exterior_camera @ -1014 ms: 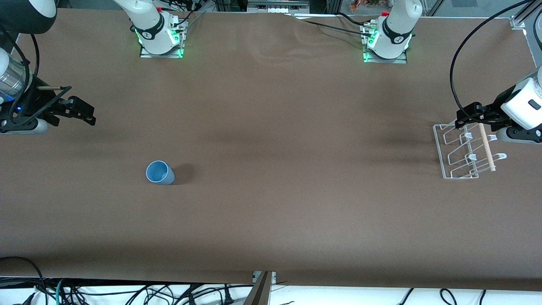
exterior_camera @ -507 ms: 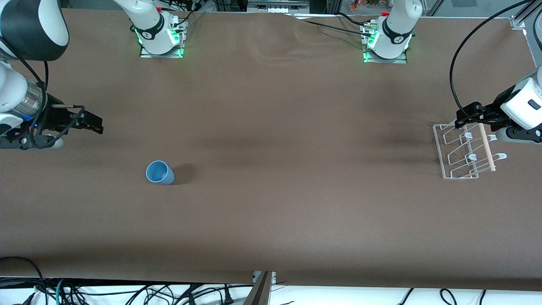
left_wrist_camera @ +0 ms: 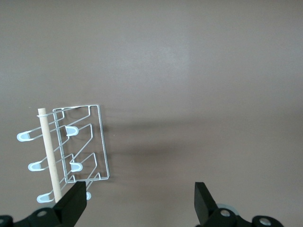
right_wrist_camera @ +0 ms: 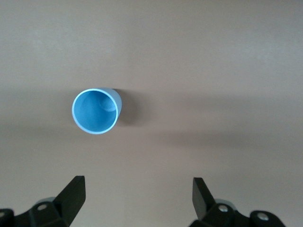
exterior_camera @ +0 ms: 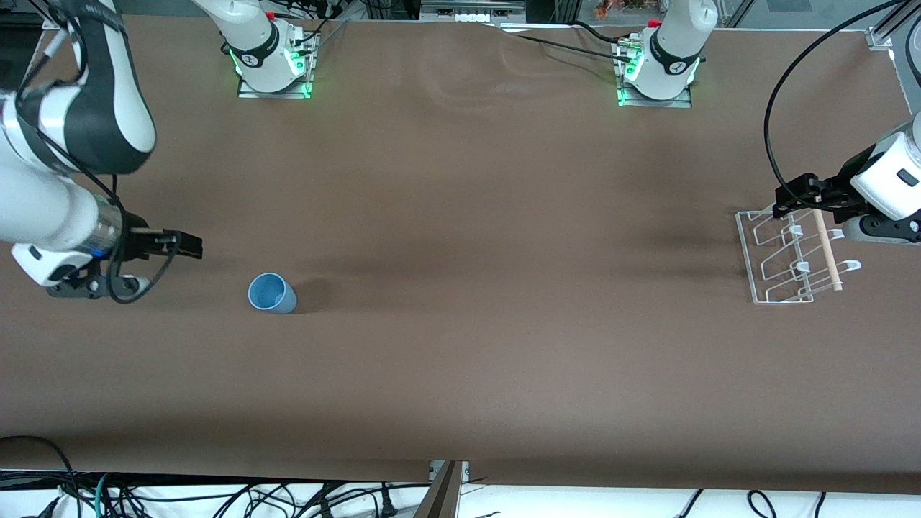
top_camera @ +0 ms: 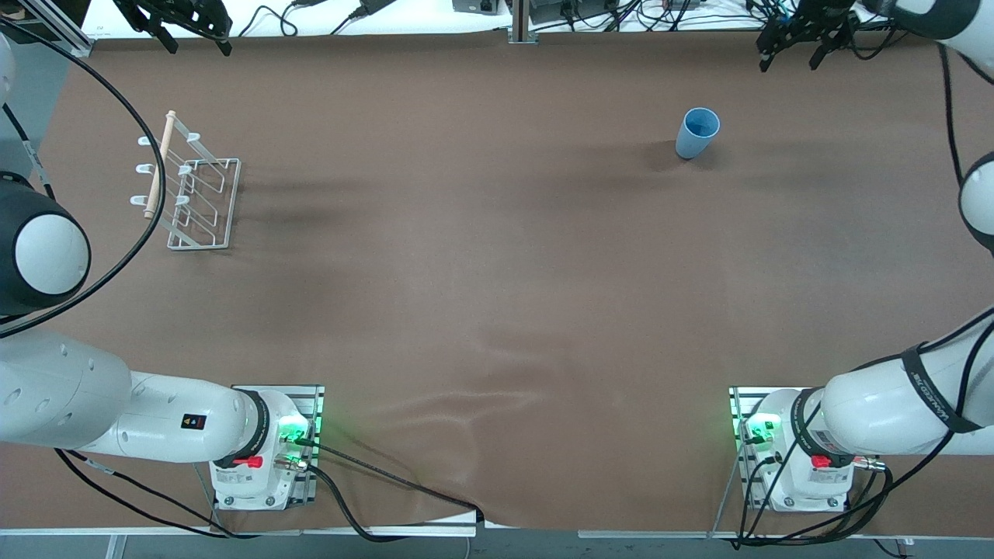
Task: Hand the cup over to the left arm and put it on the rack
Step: 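Reach the right gripper down to the blue cup and grasp it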
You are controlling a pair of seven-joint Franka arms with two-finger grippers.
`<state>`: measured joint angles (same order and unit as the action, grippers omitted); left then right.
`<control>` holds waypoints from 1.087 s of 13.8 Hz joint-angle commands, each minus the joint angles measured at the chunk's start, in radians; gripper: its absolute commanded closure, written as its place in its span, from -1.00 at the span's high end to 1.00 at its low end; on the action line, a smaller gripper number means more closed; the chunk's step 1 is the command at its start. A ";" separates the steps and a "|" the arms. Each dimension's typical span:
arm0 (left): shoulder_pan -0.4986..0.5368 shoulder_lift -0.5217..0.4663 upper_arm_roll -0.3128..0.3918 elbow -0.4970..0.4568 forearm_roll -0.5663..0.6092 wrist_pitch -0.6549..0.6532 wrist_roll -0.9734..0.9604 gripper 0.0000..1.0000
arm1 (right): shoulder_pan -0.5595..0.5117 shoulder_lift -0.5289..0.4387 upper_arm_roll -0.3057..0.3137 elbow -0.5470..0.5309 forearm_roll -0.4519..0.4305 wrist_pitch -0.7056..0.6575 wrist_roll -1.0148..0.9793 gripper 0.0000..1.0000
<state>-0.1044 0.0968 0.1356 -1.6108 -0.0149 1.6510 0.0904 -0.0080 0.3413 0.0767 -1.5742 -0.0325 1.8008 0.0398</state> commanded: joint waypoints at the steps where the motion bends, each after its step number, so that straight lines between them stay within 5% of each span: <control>1: -0.005 0.007 -0.001 0.023 0.015 -0.013 -0.009 1.00 | 0.003 0.031 0.003 -0.009 -0.014 0.044 0.003 0.99; 15: -0.005 0.007 -0.001 0.022 0.015 -0.020 -0.009 1.00 | 0.031 0.150 0.006 -0.213 -0.007 0.426 0.012 0.99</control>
<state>-0.1050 0.0974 0.1353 -1.6108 -0.0149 1.6498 0.0904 0.0230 0.4851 0.0780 -1.7760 -0.0336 2.1988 0.0412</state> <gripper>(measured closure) 0.000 0.000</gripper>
